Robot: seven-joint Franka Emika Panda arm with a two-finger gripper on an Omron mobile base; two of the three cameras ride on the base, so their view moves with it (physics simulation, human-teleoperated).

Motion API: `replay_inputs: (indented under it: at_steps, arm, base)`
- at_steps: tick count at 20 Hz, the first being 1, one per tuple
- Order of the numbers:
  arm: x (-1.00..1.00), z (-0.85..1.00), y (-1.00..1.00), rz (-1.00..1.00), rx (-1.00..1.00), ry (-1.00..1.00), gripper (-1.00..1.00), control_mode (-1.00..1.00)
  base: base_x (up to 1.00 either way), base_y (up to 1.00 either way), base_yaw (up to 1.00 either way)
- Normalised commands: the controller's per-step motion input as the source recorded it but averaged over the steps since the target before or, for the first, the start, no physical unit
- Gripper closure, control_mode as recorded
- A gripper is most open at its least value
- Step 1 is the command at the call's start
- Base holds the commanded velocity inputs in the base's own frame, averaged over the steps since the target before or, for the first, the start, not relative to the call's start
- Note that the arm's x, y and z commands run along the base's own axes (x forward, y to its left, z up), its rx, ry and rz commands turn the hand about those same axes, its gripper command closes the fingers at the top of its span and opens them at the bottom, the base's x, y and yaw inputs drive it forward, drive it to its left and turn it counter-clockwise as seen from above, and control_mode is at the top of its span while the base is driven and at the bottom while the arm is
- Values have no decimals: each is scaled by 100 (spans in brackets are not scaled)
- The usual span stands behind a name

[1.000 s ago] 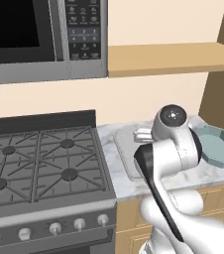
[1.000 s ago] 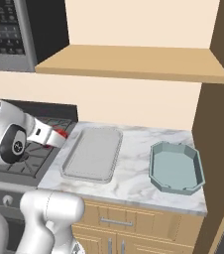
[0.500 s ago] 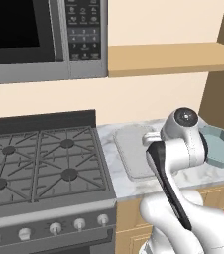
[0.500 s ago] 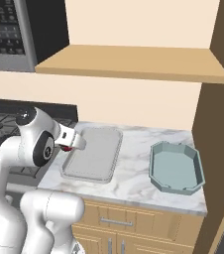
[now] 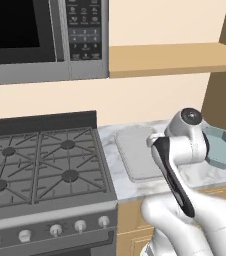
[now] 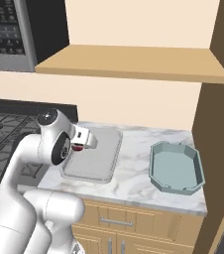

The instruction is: Place one broccoli and one steak in each tupperware on the nearby counter, to pack two identical lunches.

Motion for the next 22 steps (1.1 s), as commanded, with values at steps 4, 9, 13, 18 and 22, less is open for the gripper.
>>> replay_inputs:
  at_steps: [4,9,13,18,22]
  arm:
    - [40,-32,-1,8,0,2,100,-100]
    - [44,-29,0,10,0,4,100,-100]
    - [51,-20,0,7,0,0,100,-100]
    - [53,-20,1,3,0,3,100,-100]
    - [49,-28,3,1,0,5,100,-100]
  base:
    - [0,0,0]
    - [0,0,0]
    - [0,0,0]
    - [0,0,0]
    - [0,0,0]
